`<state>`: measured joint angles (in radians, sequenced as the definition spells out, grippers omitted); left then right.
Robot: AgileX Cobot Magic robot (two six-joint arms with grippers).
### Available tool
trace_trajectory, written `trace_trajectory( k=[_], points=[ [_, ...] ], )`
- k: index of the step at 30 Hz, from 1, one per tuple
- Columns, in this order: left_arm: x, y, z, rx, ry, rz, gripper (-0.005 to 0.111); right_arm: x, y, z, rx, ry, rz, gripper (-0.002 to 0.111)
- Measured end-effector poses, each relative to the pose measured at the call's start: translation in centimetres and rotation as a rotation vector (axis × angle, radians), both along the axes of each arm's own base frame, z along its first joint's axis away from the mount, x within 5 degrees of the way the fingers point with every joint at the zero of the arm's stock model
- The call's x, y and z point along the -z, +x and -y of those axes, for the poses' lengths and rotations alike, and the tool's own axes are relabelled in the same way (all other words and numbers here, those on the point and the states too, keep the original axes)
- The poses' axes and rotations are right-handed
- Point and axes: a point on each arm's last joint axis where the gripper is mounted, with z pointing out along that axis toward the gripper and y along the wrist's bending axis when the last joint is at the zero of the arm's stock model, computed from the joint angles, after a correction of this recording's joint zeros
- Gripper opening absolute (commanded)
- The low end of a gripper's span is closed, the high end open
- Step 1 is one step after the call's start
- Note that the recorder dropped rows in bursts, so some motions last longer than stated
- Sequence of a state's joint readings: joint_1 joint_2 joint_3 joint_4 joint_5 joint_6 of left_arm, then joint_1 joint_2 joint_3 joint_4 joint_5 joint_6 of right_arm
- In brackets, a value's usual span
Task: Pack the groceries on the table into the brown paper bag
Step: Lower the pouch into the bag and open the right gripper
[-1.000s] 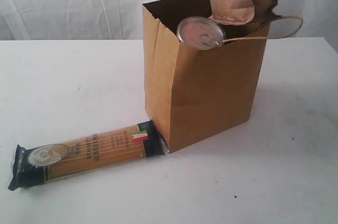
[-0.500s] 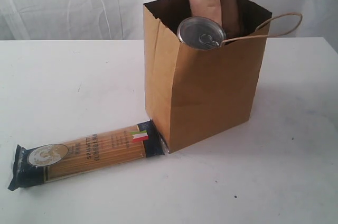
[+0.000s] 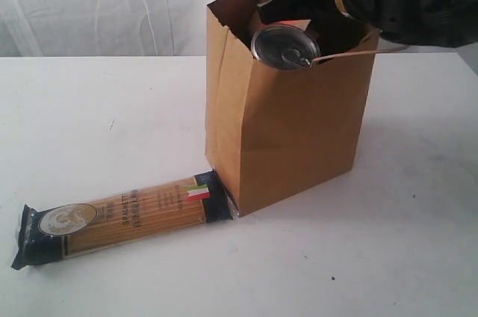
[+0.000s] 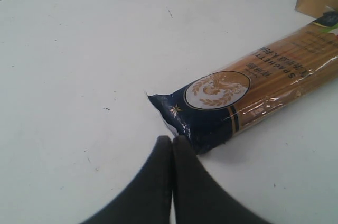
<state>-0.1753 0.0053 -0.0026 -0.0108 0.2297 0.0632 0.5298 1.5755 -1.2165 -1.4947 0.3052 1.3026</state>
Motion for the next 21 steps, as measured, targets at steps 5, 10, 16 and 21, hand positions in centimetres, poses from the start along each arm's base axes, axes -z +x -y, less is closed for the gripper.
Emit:
trace_trajectory(
  k=[5, 10, 16, 21],
  points=[
    [0.0, 0.0, 0.0, 0.000, 0.000, 0.000, 0.000, 0.8, -0.4, 0.3, 0.010, 0.006, -0.031, 0.000],
    [0.0, 0.0, 0.0, 0.000, 0.000, 0.000, 0.000, 0.4, -0.9, 0.4, -0.003, 0.027, -0.029, 0.015],
    [0.0, 0.0, 0.0, 0.000, 0.000, 0.000, 0.000, -0.4, -1.3, 0.6, -0.003, 0.059, -0.019, 0.047],
    [0.0, 0.0, 0.0, 0.000, 0.000, 0.000, 0.000, -1.1, -1.7, 0.8, -0.004, 0.075, -0.003, 0.047]
  ],
)
